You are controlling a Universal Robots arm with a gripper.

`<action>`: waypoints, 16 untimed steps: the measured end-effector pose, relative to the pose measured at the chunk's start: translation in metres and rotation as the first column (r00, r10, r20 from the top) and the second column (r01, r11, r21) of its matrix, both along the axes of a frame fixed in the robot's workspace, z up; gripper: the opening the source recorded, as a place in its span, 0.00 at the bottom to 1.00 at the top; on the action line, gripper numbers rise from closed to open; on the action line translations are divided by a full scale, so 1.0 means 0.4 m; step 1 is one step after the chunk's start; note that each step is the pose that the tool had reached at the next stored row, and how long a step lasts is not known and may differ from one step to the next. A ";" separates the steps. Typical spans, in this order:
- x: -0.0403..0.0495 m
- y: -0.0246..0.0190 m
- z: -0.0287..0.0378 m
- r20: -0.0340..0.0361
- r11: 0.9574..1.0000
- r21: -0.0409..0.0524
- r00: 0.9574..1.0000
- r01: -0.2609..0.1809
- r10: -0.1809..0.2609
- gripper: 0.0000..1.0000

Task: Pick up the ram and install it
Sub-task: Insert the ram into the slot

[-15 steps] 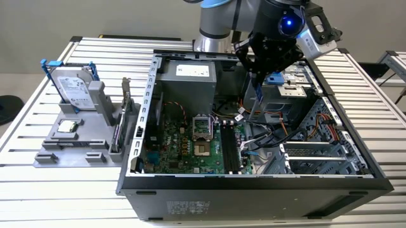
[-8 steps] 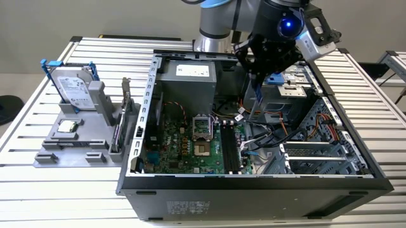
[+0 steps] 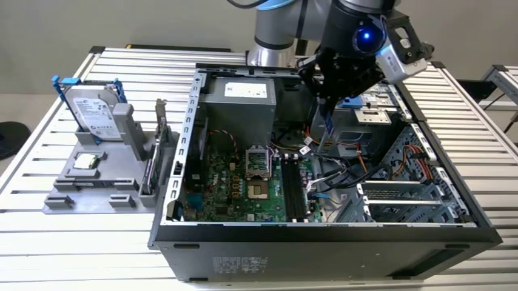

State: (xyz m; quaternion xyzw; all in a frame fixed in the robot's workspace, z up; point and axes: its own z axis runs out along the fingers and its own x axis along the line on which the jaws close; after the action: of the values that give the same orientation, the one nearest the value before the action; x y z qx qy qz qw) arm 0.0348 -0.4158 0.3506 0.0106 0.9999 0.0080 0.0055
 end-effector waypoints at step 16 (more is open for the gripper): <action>-0.002 -0.001 -0.023 0.000 1.000 -0.002 1.000 0.004 -0.004 0.00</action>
State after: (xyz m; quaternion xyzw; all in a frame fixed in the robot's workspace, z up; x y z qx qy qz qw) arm 0.0341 -0.4161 0.3413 0.0128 0.9999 0.0068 0.0056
